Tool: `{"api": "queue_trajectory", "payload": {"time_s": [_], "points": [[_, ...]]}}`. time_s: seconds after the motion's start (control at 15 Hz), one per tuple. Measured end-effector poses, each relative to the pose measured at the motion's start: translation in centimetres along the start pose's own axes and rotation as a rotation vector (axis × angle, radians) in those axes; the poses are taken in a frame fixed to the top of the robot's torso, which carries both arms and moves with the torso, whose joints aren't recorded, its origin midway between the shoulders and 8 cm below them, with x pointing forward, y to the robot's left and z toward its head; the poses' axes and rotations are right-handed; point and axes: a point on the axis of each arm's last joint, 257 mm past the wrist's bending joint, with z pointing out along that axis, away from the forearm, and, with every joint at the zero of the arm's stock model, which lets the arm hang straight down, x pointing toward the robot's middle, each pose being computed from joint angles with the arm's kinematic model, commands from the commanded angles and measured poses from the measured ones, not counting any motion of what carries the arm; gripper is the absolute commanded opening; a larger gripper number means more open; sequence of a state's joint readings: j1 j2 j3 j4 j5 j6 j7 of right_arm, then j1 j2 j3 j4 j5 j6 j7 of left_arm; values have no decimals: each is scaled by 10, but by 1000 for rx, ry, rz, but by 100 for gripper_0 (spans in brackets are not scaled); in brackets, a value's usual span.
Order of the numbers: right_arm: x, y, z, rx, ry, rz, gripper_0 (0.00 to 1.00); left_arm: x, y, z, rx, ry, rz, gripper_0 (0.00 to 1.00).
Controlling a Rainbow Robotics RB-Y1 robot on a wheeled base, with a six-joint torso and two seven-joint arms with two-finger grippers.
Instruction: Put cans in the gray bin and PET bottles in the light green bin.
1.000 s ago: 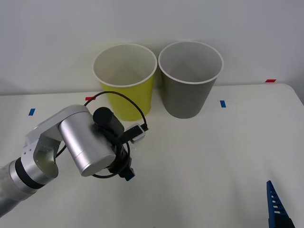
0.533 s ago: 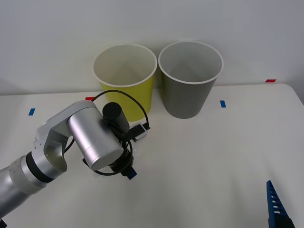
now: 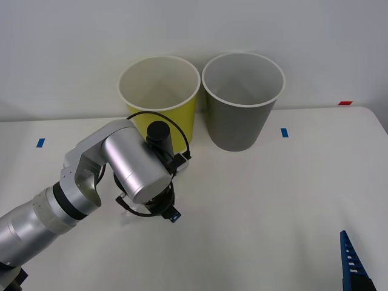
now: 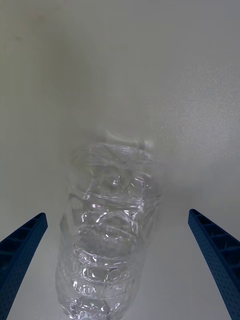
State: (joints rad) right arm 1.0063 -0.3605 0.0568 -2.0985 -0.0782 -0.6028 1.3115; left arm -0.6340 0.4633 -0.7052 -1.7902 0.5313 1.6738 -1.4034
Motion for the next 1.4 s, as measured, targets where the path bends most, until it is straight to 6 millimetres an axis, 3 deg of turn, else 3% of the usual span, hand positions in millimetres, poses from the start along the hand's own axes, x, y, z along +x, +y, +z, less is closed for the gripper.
{"api": "queue_trajectory", "payload": {"time_s": [0.67,1.13,1.4], "points": [[0,0,0,0,0,0,100,-7,-5,4,11,3,20,95],[0,0,0,0,0,0,100,-12,2,7,-15,-11,107,94],[0,0,0,0,0,0,100,-16,-6,16,4,-9,92,92]]}}
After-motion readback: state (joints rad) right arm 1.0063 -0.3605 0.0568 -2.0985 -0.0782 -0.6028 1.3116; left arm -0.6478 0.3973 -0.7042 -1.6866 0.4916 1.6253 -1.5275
